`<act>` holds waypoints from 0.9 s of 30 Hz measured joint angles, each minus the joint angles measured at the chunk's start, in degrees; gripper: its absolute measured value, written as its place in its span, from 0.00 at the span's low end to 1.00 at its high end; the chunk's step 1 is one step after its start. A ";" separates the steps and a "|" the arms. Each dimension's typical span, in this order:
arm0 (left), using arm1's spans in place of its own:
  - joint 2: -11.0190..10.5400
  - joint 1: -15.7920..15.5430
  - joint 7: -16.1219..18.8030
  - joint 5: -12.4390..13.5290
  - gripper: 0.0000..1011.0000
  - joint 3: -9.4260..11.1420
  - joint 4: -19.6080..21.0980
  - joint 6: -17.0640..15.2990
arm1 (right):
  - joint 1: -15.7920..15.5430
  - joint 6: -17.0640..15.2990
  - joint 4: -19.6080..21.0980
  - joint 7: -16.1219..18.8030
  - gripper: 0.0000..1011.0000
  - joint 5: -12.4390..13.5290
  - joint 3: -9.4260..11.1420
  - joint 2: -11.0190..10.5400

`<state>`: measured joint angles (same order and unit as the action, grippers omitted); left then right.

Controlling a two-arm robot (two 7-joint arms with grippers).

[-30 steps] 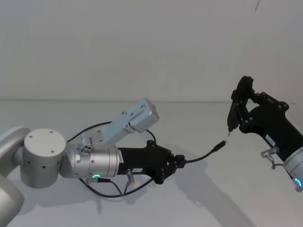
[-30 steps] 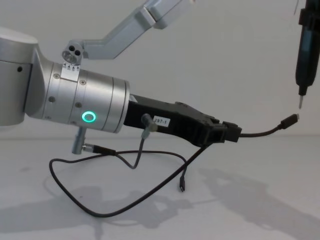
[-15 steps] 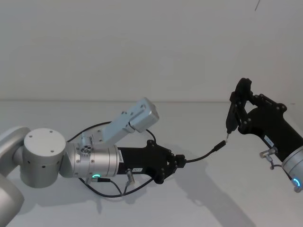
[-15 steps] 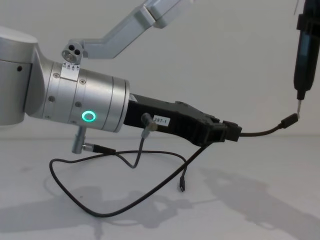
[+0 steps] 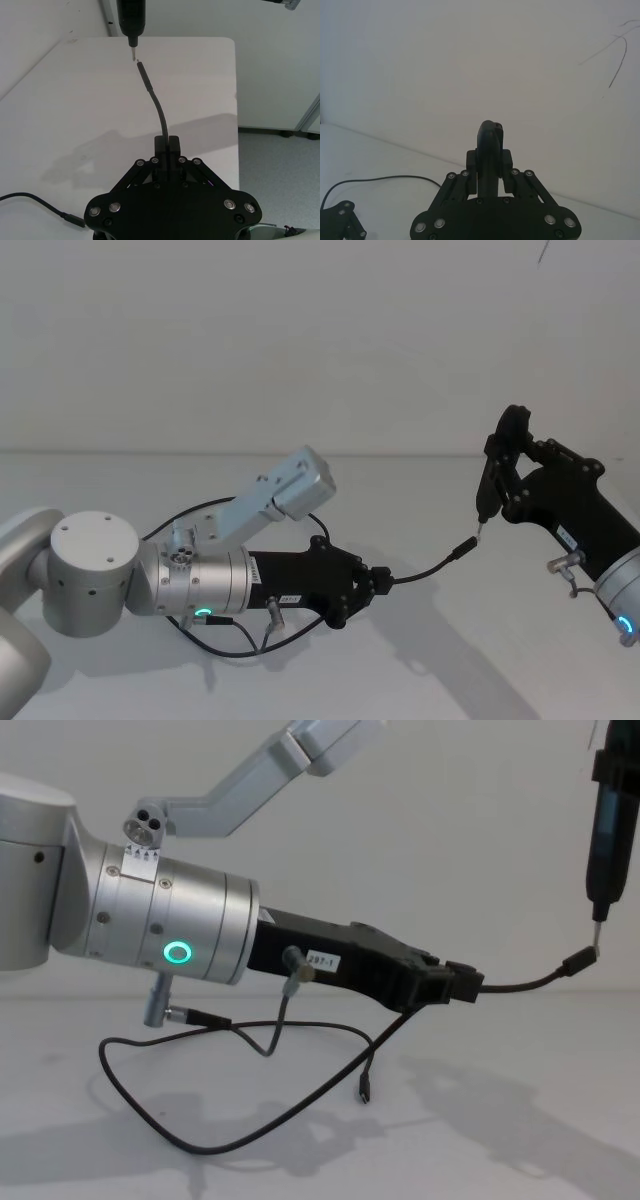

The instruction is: Pick up the data cable with the one hand.

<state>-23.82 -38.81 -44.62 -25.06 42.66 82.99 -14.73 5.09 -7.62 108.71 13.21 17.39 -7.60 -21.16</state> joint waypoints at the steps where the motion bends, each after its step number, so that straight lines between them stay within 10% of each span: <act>1: 0.00 0.00 0.00 0.00 0.04 0.00 0.00 0.00 | 0.01 -0.03 0.00 0.01 0.28 -0.01 0.00 0.02; 27: 0.00 0.00 0.01 0.00 0.04 0.00 0.00 0.00 | 0.30 -1.08 -0.42 0.21 0.28 0.14 -0.14 0.18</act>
<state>-23.81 -38.81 -44.61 -25.06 42.65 82.99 -14.74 5.39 -8.69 108.29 13.41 17.52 -7.74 -20.98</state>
